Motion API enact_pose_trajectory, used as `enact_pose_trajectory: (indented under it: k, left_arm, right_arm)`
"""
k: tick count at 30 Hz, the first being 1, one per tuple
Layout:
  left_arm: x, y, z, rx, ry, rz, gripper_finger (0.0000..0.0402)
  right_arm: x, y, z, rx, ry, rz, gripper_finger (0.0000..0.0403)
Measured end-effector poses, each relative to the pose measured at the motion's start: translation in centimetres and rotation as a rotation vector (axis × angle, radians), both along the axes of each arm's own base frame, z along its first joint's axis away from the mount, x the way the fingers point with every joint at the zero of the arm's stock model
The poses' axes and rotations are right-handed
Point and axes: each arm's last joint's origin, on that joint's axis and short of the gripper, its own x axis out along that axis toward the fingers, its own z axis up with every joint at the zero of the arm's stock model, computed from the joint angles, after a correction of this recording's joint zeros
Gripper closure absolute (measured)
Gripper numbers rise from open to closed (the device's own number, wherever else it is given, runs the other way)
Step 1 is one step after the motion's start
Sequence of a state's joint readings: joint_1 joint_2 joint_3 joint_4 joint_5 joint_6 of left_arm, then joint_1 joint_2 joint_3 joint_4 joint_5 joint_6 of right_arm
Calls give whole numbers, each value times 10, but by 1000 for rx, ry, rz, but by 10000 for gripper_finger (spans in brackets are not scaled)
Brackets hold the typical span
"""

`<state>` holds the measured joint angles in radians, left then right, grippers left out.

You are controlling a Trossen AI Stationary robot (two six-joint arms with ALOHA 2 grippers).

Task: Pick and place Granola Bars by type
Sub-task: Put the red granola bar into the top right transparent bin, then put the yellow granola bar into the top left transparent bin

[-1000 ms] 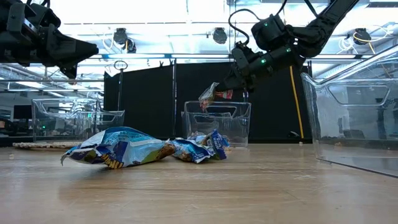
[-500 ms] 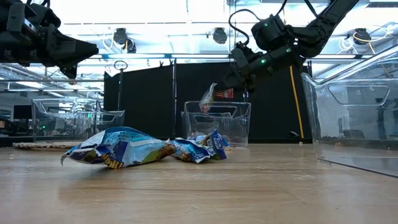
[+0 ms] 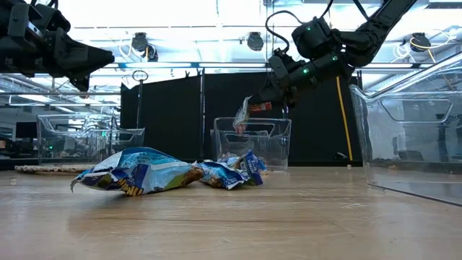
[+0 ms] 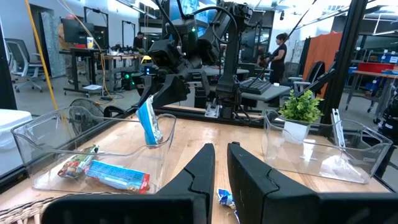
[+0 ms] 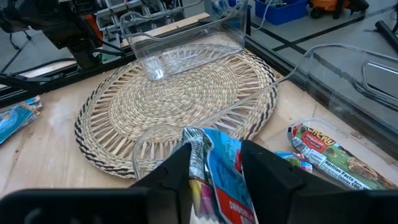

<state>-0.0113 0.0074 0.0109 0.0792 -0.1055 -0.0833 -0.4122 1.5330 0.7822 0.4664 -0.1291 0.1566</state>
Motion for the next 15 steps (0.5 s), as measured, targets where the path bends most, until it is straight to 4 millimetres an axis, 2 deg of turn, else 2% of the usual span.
enact_pose_trajectory:
  k: [15]
  left_arm:
    - [0,0,0,0,0,0,353]
  right_arm:
    - [0,0,0,0,0,1,249]
